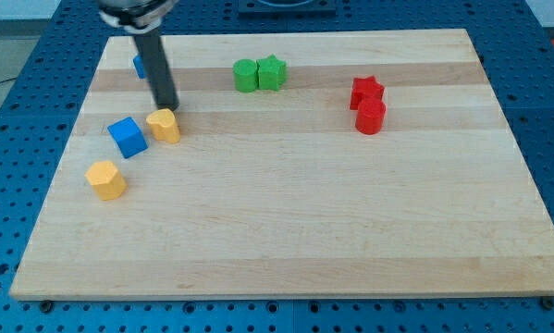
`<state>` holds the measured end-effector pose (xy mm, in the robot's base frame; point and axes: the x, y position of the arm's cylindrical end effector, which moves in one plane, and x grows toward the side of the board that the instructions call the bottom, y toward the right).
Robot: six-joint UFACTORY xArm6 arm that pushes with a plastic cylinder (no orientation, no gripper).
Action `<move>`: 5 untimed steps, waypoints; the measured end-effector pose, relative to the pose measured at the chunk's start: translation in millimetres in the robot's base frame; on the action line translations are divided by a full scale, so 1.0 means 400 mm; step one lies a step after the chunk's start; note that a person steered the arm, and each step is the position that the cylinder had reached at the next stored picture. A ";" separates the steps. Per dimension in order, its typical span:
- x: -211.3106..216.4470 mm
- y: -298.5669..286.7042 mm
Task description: Push the yellow hexagon into the yellow heart
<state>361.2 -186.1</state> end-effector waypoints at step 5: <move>0.476 -0.001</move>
<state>551.7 -186.4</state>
